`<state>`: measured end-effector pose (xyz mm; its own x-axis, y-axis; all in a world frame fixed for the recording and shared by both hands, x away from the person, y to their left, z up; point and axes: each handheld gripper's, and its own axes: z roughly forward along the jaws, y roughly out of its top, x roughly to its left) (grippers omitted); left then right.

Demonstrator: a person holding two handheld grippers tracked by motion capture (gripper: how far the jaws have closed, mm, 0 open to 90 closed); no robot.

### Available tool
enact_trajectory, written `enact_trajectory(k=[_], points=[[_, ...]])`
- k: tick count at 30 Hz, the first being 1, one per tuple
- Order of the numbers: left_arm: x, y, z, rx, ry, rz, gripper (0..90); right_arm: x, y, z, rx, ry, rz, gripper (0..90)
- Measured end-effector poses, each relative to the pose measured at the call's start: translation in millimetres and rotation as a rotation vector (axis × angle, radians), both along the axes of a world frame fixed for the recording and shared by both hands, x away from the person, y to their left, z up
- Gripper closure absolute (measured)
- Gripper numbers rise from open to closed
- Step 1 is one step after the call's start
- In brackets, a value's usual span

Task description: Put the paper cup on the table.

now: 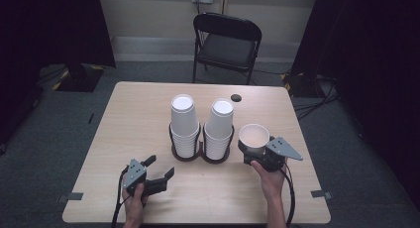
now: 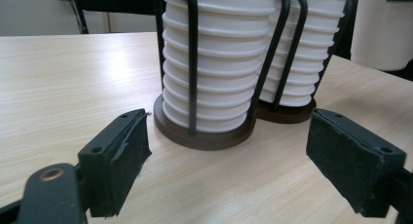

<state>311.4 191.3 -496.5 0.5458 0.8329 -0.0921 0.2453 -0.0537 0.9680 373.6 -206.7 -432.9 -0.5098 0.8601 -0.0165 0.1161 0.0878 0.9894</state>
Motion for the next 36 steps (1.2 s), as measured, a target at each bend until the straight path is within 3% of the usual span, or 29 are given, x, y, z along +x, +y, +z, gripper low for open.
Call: enact_trajectory(k=[4, 10, 16, 24, 31, 36], points=[[-1.3, 0.5, -0.3, -0.004, -0.012, 0.004, 15.5, 13.1, -2.9, 6.3, -0.002, -0.016, -0.03, 11.9], [-5.8, 2.1, -1.2, -0.026, -0.05, 0.058, 15.7, 37.7, -6.9, 2.8, 0.013, 0.0, -0.036, 11.8], [-8.0, -2.2, -1.0, 0.012, -0.069, 0.074, 15.9, 51.9, -8.5, -8.7, 0.019, 0.021, -0.057, 11.8], [-8.1, -1.8, -1.1, 0.009, -0.07, 0.07, 15.8, 71.7, -4.6, -15.7, 0.007, 0.045, -0.071, 11.8], [-8.2, -2.3, -1.0, 0.012, -0.069, 0.073, 15.8, 85.3, -3.2, -32.2, 0.007, 0.083, -0.087, 11.7], [-7.4, -1.0, -1.0, 0.002, -0.065, 0.074, 15.9, 88.4, -0.2, -39.3, 0.002, 0.097, -0.079, 11.7]])
